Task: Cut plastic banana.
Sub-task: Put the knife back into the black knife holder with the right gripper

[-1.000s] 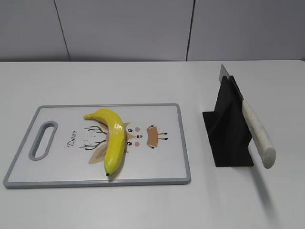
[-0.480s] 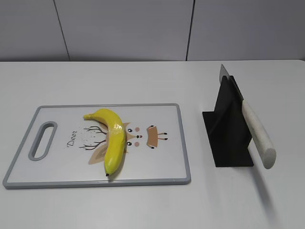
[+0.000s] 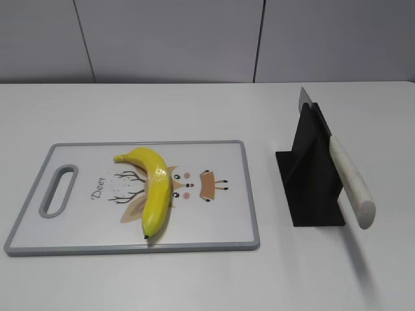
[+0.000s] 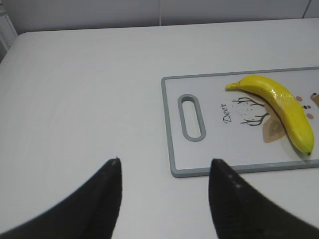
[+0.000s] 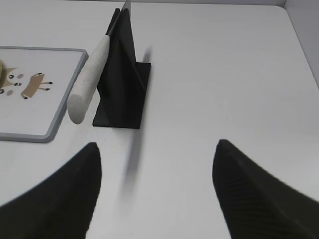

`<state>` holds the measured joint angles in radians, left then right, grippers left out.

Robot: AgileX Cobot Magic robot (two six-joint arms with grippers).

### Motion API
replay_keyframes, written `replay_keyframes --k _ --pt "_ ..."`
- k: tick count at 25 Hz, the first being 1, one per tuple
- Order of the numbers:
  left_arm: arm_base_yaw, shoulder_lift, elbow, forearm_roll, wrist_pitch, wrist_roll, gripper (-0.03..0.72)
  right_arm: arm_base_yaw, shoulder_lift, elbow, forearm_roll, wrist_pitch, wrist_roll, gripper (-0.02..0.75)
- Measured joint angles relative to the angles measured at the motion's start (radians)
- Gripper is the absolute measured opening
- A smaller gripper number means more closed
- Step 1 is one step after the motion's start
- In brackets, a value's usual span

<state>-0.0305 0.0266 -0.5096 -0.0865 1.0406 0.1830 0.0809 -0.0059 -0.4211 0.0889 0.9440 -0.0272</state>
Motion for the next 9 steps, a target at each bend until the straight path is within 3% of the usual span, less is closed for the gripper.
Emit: replay_keyframes --k 9 --pt "0.000 0.000 0.000 0.000 0.000 0.000 0.536 0.000 0.000 0.000 0.006 0.000 0.000 0.529"
